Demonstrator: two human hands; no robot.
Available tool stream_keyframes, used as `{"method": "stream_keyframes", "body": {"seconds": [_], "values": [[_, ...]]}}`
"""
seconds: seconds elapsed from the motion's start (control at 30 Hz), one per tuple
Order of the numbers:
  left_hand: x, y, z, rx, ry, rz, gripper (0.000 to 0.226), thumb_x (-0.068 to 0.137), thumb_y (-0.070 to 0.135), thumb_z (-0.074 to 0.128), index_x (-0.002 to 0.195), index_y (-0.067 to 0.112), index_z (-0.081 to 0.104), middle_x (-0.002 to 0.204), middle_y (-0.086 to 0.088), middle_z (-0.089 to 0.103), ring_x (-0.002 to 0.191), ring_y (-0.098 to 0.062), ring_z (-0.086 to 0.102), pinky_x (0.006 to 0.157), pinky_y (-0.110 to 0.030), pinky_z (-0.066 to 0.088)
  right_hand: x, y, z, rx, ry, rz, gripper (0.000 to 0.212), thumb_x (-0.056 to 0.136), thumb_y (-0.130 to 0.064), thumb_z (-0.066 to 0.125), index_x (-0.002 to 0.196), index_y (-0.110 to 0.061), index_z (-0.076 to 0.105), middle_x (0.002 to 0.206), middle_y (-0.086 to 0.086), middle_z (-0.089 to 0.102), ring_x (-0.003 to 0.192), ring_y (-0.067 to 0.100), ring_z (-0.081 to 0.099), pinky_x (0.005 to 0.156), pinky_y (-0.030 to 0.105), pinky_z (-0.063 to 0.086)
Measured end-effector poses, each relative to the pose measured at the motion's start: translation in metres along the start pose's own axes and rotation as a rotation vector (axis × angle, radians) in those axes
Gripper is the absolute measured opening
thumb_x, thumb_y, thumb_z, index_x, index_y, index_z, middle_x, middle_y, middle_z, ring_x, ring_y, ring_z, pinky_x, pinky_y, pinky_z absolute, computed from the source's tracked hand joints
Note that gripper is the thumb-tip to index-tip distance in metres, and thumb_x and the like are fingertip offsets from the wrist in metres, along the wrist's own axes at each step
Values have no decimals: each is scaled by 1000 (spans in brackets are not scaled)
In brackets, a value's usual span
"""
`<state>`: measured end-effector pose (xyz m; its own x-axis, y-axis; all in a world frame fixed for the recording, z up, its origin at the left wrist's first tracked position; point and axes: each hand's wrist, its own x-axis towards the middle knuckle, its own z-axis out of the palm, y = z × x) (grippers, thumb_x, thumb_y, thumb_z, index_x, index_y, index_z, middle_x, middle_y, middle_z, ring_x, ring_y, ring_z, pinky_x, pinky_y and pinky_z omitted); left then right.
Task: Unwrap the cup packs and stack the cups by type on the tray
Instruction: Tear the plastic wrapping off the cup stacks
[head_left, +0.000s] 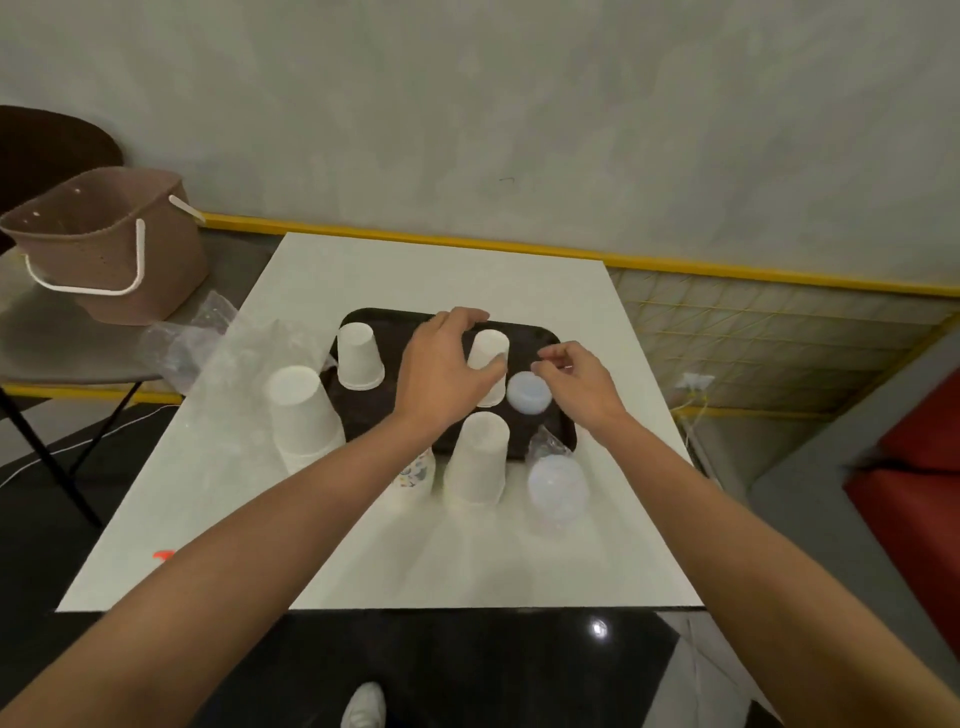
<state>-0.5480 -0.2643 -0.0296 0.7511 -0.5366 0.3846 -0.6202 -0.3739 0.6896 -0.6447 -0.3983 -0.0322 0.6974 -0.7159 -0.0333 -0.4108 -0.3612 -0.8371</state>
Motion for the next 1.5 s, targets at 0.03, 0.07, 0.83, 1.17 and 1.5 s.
{"method": "stream_keyframes", "body": {"seconds": [0.03, 0.07, 0.83, 1.17, 1.5], "values": [[-7, 6, 8, -7, -22, 5, 50, 76, 36, 71, 122, 22, 56, 119, 2, 61, 108, -16, 55, 89, -30, 47, -4, 11, -5, -37, -16, 17, 31, 90, -23, 59, 118, -12, 57, 116, 2, 59, 99, 13, 52, 84, 22, 38], [-13, 13, 16, -16, -48, 6, 51, 76, 33, 71, 122, 21, 56, 120, 1, 60, 109, -17, 55, 90, -31, 47, -7, 23, -9, -76, -30, 37, 33, 90, -23, 59, 120, -12, 56, 120, 4, 58, 103, 16, 53, 85, 23, 38], [-102, 18, 128, 3, -692, -257, 75, 86, 24, 65, 146, 11, 23, 150, -9, 33, 136, -24, 35, 108, -31, 31, -32, 138, 1, 163, -293, 570, 72, 83, -23, 64, 143, -8, 29, 139, 9, 43, 121, 26, 49, 89, 31, 45], [-81, 39, 125, 11, -397, -156, 94, 66, 43, 78, 142, 26, 25, 138, -2, 36, 123, -22, 39, 101, -39, 39, -15, 108, -34, 232, -183, 393, 30, 84, -40, 58, 103, -18, 56, 106, 2, 62, 98, 19, 59, 90, 35, 49], [-57, 61, 101, -434, -302, -239, 74, 71, 40, 78, 129, 15, 40, 121, 5, 49, 106, -8, 52, 89, -28, 50, -15, 90, -49, 894, -222, 329, 54, 90, -54, 45, 124, -14, 59, 124, 15, 62, 114, 29, 60, 92, 41, 47]]}}
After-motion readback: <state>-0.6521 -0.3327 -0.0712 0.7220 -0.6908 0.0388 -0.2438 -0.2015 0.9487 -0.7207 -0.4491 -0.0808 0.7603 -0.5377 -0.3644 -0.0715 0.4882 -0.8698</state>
